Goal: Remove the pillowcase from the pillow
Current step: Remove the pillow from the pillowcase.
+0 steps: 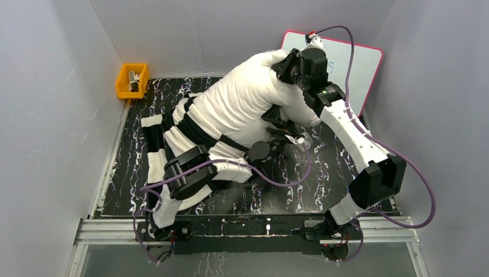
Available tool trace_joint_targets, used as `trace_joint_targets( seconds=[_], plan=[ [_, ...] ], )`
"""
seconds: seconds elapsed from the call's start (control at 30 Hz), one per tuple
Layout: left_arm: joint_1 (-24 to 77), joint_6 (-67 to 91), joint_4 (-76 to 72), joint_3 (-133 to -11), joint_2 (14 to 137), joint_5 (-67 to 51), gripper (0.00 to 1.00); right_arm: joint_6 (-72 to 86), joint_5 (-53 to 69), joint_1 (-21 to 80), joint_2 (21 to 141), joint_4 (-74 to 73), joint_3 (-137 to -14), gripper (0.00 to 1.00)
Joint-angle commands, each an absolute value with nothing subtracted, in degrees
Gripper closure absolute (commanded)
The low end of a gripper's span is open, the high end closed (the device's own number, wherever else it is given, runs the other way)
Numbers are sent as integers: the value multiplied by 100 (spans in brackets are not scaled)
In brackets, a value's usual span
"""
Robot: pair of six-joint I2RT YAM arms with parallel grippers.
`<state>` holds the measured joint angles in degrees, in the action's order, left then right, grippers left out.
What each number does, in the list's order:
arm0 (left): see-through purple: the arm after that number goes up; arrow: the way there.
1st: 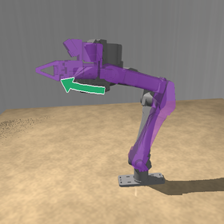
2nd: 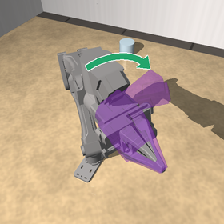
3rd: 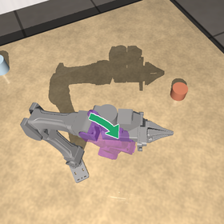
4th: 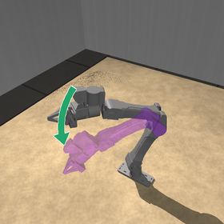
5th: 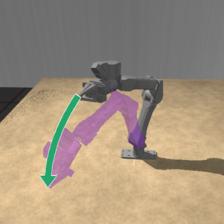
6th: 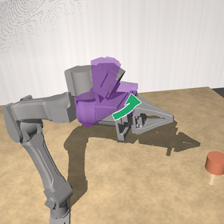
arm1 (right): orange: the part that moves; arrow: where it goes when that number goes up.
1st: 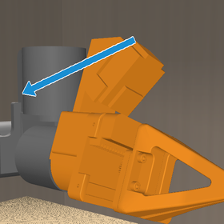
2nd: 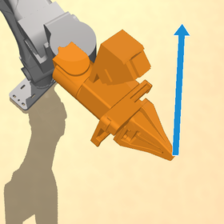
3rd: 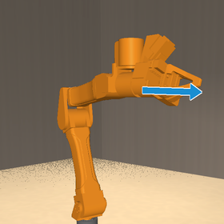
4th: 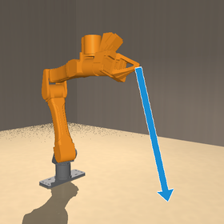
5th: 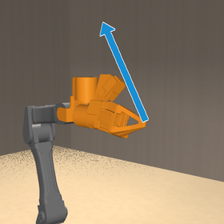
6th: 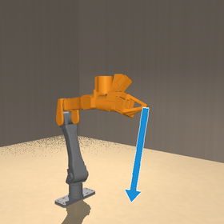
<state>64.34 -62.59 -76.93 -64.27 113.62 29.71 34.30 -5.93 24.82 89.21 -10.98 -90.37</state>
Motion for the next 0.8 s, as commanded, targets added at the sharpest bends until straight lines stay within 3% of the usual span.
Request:
trace_joint_targets(
  seconds=[0.0,0.23,0.53,0.77],
  plan=[
    [5407,-7879,-10104,-7584,11918,4164,2,3423,-382,2646,8399,-1214,-9355,100],
    [5086,-7343,-10208,-7792,11566,3565,2,3518,-151,2689,8178,-1307,-9068,100],
    [5552,-4815,-9308,-5054,8986,1778,2,3259,-388,2689,8562,-1403,-9249,100],
    [5882,-4986,-9275,-4433,8018,1902,2,3240,-61,2689,8787,-1462,-9496,100]
  ],
)
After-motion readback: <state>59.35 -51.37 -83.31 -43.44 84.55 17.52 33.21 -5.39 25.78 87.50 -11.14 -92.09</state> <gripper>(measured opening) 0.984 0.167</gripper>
